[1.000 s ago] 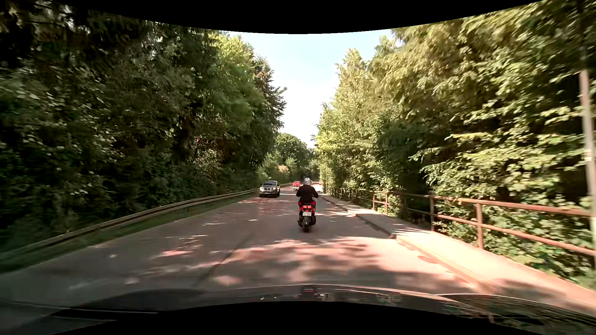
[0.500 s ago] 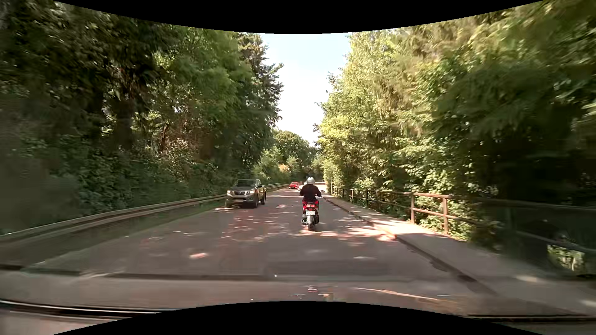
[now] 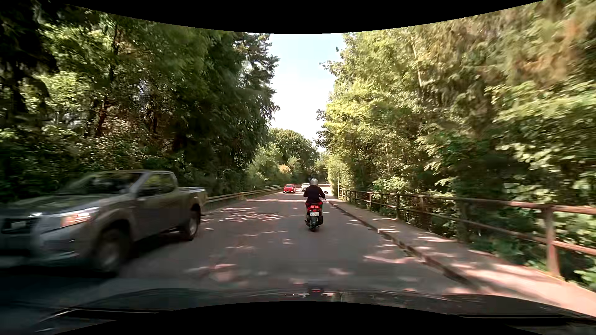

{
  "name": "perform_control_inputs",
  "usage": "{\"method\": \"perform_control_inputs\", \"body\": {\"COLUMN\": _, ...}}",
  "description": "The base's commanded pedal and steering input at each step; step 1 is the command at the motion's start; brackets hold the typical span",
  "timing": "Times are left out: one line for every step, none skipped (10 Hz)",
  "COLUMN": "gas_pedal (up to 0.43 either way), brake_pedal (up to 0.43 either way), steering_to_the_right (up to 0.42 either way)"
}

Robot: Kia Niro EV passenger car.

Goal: Follow the waypoints while adhering to traffic rules and regulations

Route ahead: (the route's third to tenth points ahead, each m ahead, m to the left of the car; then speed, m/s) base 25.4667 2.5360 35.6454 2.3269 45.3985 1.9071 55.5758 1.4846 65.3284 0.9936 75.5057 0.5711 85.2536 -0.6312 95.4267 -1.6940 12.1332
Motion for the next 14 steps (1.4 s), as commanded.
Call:
{"method": "perform_control_inputs", "body": {"gas_pedal": 0.177, "brake_pedal": 0.012, "steering_to_the_right": -0.008}}
{"method": "perform_control_inputs", "body": {"gas_pedal": 0.177, "brake_pedal": 0.012, "steering_to_the_right": -0.008}}
{"method": "perform_control_inputs", "body": {"gas_pedal": 0.177, "brake_pedal": 0.012, "steering_to_the_right": -0.008}}
{"method": "perform_control_inputs", "body": {"gas_pedal": 0.177, "brake_pedal": 0.012, "steering_to_the_right": -0.008}}
{"method": "perform_control_inputs", "body": {"gas_pedal": 0.169, "brake_pedal": 0.012, "steering_to_the_right": -0.005}}
{"method": "perform_control_inputs", "body": {"gas_pedal": 0.157, "brake_pedal": 0.012, "steering_to_the_right": 0.001}}
{"method": "perform_control_inputs", "body": {"gas_pedal": 0.157, "brake_pedal": 0.012, "steering_to_the_right": 0.003}}
{"method": "perform_control_inputs", "body": {"gas_pedal": 0.169, "brake_pedal": 0.012, "steering_to_the_right": 0.004}}
{"method": "perform_control_inputs", "body": {"gas_pedal": 0.169, "brake_pedal": 0.012, "steering_to_the_right": 0.003}}
{"method": "perform_control_inputs", "body": {"gas_pedal": 0.169, "brake_pedal": 0.012, "steering_to_the_right": 0.004}}
{"method": "perform_control_inputs", "body": {"gas_pedal": 0.169, "brake_pedal": 0.012, "steering_to_the_right": 0.003}}
{"method": "perform_control_inputs", "body": {"gas_pedal": 0.169, "brake_pedal": 0.012, "steering_to_the_right": 0.002}}
{"method": "perform_control_inputs", "body": {"gas_pedal": 0.169, "brake_pedal": 0.012, "steering_to_the_right": 0.002}}
{"method": "perform_control_inputs", "body": {"gas_pedal": 0.169, "brake_pedal": 0.012, "steering_to_the_right": 0.002}}
